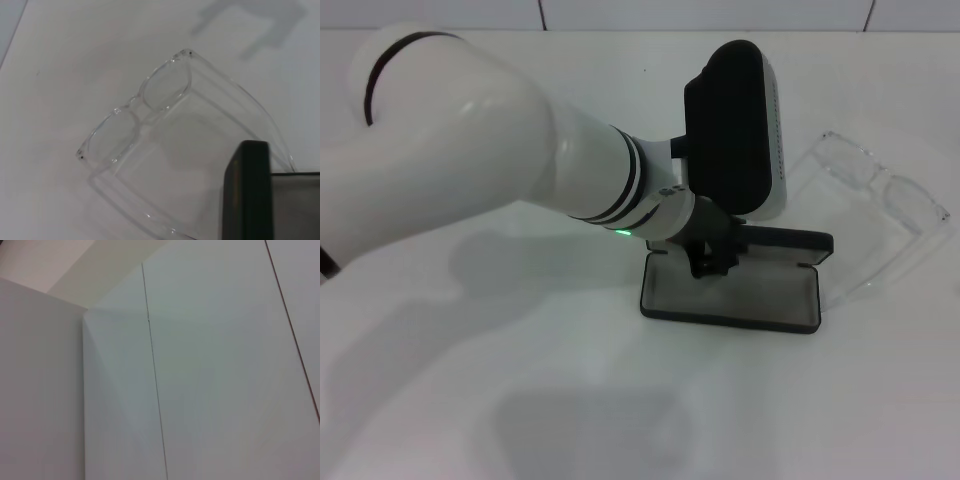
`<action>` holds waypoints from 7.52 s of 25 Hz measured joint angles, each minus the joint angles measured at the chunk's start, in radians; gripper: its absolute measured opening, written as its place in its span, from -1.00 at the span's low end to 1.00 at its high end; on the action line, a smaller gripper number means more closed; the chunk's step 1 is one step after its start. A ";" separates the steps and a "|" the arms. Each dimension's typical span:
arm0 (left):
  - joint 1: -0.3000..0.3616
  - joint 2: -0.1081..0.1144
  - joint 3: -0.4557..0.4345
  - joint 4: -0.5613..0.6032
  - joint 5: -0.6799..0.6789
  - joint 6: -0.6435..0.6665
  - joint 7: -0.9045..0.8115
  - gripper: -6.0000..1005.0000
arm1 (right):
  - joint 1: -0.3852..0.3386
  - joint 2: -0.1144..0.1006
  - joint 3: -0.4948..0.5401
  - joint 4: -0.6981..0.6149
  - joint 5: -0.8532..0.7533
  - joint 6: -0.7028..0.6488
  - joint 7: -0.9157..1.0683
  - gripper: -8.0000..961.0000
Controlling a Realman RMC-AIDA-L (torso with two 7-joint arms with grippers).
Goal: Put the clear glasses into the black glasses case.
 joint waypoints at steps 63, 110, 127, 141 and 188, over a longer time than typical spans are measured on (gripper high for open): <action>0.345 0.014 -0.997 -0.086 -1.160 0.802 0.608 0.05 | 0.625 0.178 0.609 -1.128 -2.251 0.505 1.515 0.81; 0.332 0.015 -0.994 -0.274 -1.124 0.821 0.701 0.04 | 0.727 0.304 0.474 -0.735 -2.418 0.911 1.497 -0.13; 0.343 0.014 -0.999 -0.275 -1.129 0.821 0.701 0.03 | 0.607 0.303 0.492 -0.920 -2.391 0.867 1.492 -0.73; 0.346 0.011 -0.997 -0.276 -1.176 0.854 0.701 -0.09 | 0.366 0.249 0.887 -1.426 -1.931 0.485 1.366 -0.74; 0.159 0.012 -0.875 -0.507 -1.280 0.928 0.845 -0.68 | 0.522 0.309 0.602 -0.902 -1.271 0.380 0.802 -0.74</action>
